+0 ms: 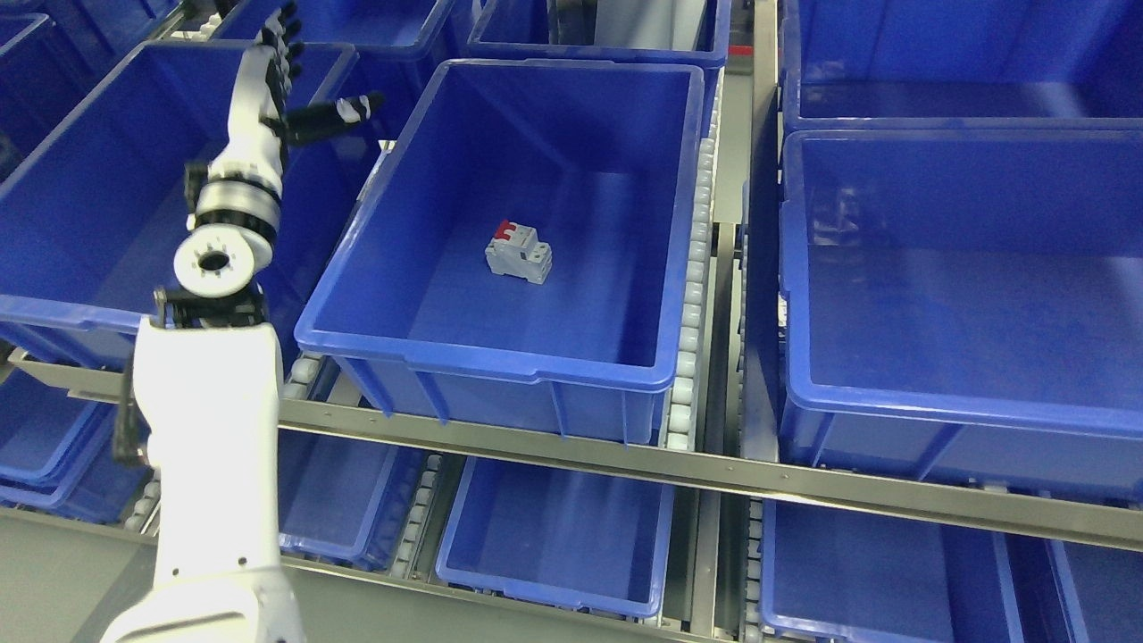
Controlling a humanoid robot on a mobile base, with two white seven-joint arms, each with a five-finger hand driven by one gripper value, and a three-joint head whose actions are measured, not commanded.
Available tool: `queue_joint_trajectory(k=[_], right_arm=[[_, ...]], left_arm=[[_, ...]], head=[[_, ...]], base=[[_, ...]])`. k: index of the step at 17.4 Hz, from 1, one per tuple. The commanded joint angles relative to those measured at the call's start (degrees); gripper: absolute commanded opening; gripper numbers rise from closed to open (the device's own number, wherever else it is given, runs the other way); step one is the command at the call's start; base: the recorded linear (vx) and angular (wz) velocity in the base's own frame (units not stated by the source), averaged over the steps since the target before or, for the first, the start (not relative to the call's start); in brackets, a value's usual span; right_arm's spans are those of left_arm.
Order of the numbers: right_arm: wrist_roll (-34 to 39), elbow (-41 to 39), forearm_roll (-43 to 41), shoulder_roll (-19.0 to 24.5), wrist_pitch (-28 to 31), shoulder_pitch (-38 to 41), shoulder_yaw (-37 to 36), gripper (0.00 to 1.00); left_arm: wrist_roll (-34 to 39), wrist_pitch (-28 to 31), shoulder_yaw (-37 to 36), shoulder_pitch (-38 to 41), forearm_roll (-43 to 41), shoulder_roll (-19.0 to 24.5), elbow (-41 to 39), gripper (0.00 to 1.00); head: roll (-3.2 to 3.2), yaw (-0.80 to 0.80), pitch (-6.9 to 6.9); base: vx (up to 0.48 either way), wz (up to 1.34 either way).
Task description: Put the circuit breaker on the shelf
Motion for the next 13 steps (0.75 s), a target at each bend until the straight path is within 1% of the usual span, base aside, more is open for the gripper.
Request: queue_joint_trajectory(k=[1, 3, 4, 8, 13], right_arm=[[0.0, 0.0, 0.0, -1.0, 0.0, 0.0, 0.0, 1.00], [0.0, 0.0, 0.0, -1.0, 0.0, 0.0, 0.0, 1.00], [0.0, 0.0, 0.0, -1.0, 0.0, 0.0, 0.0, 1.00], [0.0, 0.0, 0.0, -1.0, 0.0, 0.0, 0.0, 1.00], [0.0, 0.0, 0.0, -1.0, 0.0, 0.0, 0.0, 1.00]], left_arm=[[0.1, 1.4, -4.9, 11.8, 1.0, -1.2, -24.1, 1.00], [0.2, 6.3, -7.6, 12.1, 2.7, -1.2, -23.8, 1.00], [0.3, 7.5, -8.6, 12.5, 4.1, -1.2, -23.7, 1.00], [0.2, 7.2, -9.3, 14.5, 4.6, -1.2, -23.6, 1.00], [0.3, 6.5, -9.9, 14.5, 4.6, -1.2, -23.6, 1.00]], head=[[0.00, 0.00, 0.00], [0.00, 0.00, 0.00], [0.00, 0.00, 0.00], [0.00, 0.00, 0.00], [0.00, 0.00, 0.00]], base=[[-0.060, 0.10], [-0.061, 0.08], [-0.053, 0.00], [-0.040, -0.04], [-0.022, -0.07]])
